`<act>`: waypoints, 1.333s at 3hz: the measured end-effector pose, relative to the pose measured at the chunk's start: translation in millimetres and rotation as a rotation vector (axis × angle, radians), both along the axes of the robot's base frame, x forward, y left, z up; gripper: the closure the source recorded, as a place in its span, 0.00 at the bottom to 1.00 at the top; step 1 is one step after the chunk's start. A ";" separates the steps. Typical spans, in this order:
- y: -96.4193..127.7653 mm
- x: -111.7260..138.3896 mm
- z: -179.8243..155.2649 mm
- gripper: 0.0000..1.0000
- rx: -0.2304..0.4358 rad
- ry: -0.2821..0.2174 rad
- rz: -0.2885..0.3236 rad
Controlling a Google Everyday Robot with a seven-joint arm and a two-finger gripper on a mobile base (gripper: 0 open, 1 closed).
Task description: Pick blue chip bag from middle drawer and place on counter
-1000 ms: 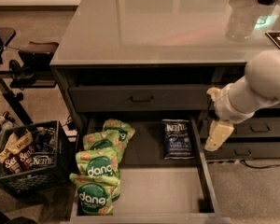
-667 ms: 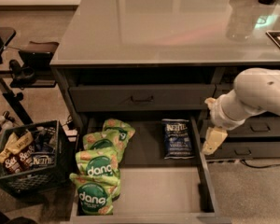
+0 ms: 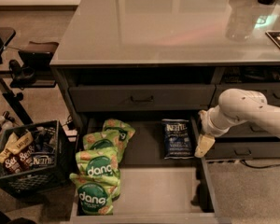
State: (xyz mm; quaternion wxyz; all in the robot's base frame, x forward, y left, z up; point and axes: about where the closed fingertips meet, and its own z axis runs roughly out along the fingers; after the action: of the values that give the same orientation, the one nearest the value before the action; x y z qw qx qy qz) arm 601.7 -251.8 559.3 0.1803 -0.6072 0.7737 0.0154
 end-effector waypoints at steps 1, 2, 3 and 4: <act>3.7 -1.2 -4.2 0.00 0.010 -0.005 0.004; 25.3 9.1 -24.3 0.00 0.046 -0.045 0.034; 42.1 31.3 -44.1 0.00 0.072 -0.098 0.056; 55.8 55.2 -66.6 0.00 0.094 -0.120 0.070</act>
Offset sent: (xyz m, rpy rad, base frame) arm 0.0302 0.0528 -0.0445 0.0978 -0.1298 0.0632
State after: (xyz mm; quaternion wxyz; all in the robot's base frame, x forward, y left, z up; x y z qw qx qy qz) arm 657.0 -196.0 492.6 0.2543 -0.6244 0.7382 0.0216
